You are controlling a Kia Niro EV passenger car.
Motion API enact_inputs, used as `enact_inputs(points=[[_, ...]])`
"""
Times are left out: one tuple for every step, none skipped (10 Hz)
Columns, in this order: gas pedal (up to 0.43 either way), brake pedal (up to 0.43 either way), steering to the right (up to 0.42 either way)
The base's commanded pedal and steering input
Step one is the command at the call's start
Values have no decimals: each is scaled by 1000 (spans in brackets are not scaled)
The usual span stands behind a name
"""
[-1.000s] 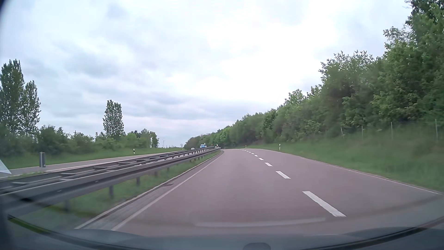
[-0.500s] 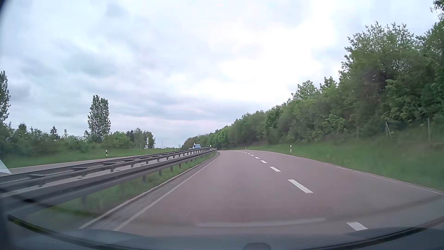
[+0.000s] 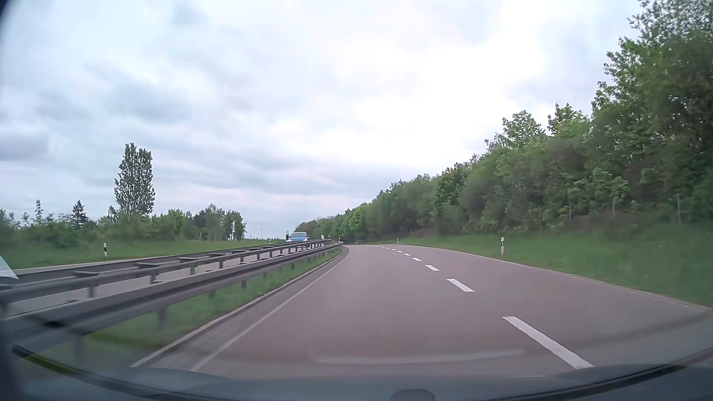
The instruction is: Follow the waypoints while adhering to traffic rules and regulations
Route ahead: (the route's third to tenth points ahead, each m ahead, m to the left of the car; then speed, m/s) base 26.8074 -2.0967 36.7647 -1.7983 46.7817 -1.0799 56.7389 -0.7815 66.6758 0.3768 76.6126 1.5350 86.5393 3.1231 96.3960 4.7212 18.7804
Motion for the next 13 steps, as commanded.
enact_inputs(points=[[189,0,-1],[189,0,-2],[189,0,-3],[189,0,-4],[177,0,-5],[177,0,-7],[177,0,-8],[177,0,-9],[177,0,-9],[177,0,-9],[169,0,-9],[169,0,-9],[157,0,-9]])
